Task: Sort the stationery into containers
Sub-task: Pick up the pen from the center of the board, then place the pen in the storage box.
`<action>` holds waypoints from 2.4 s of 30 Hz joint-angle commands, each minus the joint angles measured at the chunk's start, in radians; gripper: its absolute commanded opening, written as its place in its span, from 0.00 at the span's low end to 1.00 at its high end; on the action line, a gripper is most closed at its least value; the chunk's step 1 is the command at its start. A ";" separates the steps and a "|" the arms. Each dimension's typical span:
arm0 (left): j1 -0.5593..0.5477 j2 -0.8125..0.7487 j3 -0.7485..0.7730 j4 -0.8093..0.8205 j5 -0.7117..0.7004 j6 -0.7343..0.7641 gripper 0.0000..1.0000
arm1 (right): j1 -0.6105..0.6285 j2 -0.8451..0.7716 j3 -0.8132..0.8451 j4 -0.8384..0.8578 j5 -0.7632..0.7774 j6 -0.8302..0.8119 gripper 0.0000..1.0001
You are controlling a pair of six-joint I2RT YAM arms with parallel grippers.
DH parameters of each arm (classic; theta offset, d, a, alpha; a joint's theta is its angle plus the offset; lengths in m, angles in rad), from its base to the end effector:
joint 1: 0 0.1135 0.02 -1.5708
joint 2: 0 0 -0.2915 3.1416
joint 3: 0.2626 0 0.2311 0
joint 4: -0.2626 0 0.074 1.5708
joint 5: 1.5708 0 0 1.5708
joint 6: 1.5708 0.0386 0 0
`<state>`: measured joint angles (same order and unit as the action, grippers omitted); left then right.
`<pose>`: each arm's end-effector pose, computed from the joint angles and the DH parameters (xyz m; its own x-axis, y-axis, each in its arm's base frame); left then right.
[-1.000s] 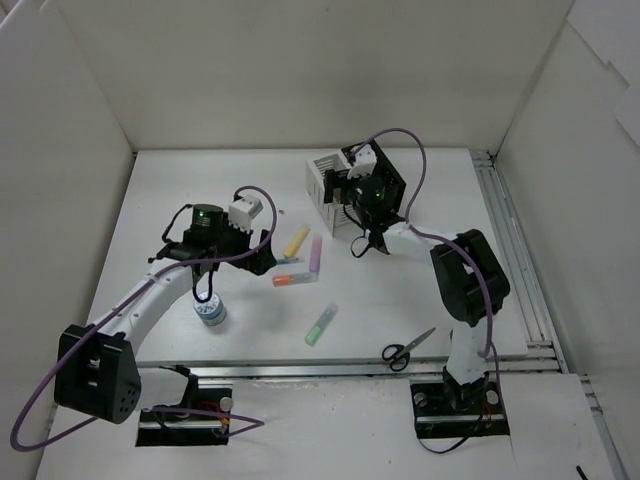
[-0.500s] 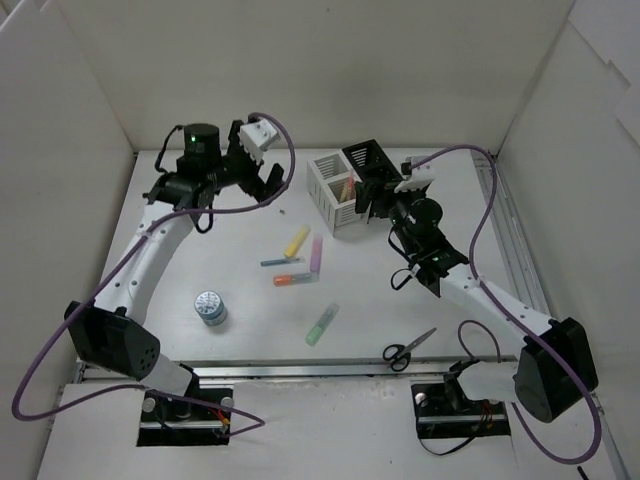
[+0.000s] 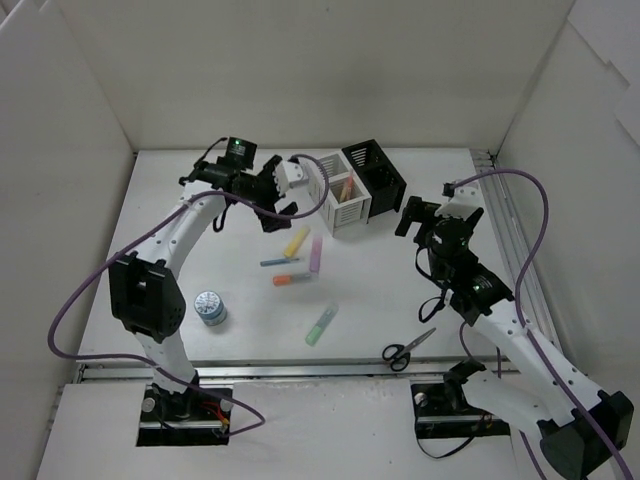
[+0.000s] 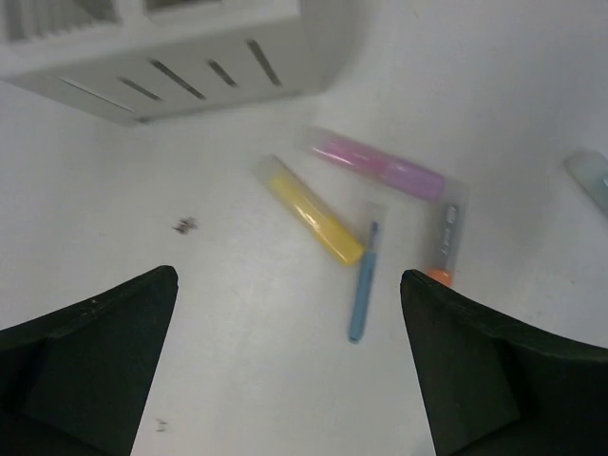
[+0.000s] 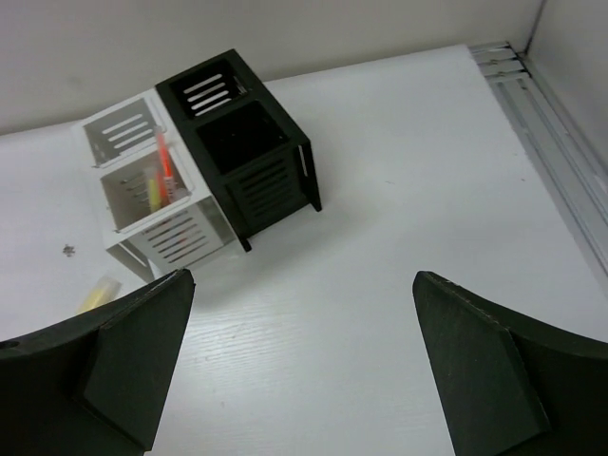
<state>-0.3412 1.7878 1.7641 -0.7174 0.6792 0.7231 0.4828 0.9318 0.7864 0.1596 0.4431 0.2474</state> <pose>0.3538 -0.1514 0.3826 -0.0157 0.5519 -0.8337 0.9436 0.2840 0.1702 0.1711 0.0710 0.3761 0.0025 0.2511 -0.9680 -0.0416 0.9672 0.2508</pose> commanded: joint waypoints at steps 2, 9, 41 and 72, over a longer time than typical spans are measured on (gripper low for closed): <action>-0.016 -0.068 -0.157 -0.031 0.007 0.068 0.99 | -0.013 -0.019 0.025 -0.089 0.120 -0.005 0.98; -0.036 -0.078 -0.371 0.133 -0.081 0.039 0.99 | -0.015 -0.002 0.039 -0.143 0.131 0.009 0.98; -0.068 0.127 -0.446 0.251 -0.317 -0.088 0.29 | -0.023 -0.004 0.074 -0.154 0.261 -0.011 0.98; -0.070 -0.235 -0.359 0.314 -0.115 -0.134 0.00 | -0.003 -0.039 0.096 -0.137 -0.139 -0.026 0.98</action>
<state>-0.4179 1.6073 1.3296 -0.4828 0.4801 0.6544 0.4686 0.8955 0.8417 -0.0784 0.4152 0.2310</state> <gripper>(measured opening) 0.094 0.978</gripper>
